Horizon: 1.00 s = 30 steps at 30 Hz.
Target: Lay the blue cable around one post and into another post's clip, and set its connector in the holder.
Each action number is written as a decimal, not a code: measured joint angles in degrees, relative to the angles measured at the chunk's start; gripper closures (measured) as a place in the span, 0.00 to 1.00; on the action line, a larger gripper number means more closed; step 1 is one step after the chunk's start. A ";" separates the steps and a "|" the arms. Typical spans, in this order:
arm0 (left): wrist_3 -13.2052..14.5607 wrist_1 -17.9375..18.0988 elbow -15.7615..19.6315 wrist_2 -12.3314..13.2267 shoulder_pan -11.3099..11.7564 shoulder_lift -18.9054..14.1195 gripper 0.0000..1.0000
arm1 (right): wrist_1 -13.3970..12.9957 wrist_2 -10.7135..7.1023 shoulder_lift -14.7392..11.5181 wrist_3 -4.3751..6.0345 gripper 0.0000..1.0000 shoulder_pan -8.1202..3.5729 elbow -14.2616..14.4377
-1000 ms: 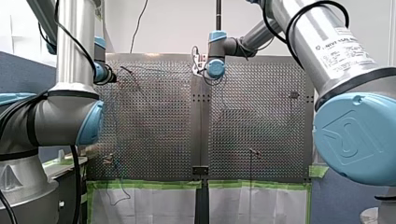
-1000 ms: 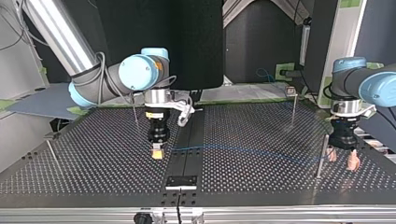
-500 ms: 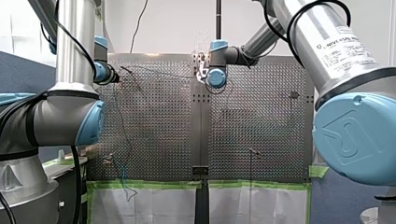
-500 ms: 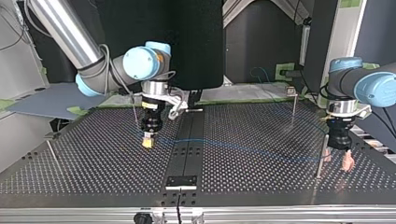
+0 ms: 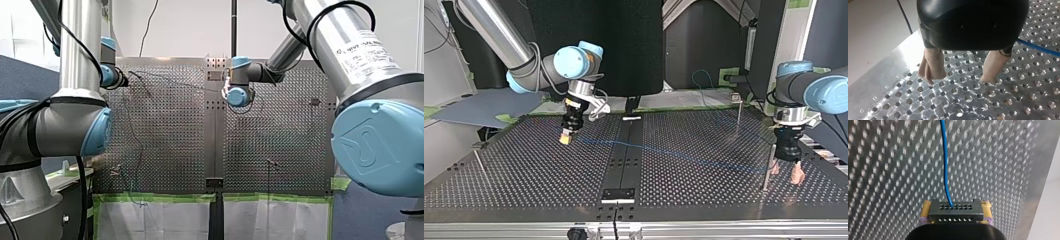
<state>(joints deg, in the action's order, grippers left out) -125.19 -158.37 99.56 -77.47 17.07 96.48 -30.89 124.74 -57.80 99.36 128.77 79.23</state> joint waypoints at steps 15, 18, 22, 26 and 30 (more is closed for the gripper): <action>-1.54 0.15 0.00 0.06 0.48 0.01 0.00 | -7.80 4.66 1.29 -3.40 1.00 -1.61 7.78; -1.74 0.16 0.00 0.04 0.65 0.02 0.00 | -9.31 4.72 2.57 -3.19 1.00 -1.80 9.29; -1.85 0.16 0.00 0.04 0.84 0.02 0.00 | -11.10 5.11 4.28 -1.91 1.00 -2.08 11.08; -1.83 0.15 -0.03 0.03 1.05 0.03 0.00 | -12.88 5.87 6.05 -0.28 1.00 -2.57 12.86; -1.52 0.12 -0.03 0.01 1.11 0.04 0.00 | -15.12 6.19 8.29 0.08 1.00 -3.11 15.09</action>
<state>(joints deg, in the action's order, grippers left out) -126.72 -158.26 99.53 -77.46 18.18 96.51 -46.00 130.93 -49.51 99.44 125.67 94.33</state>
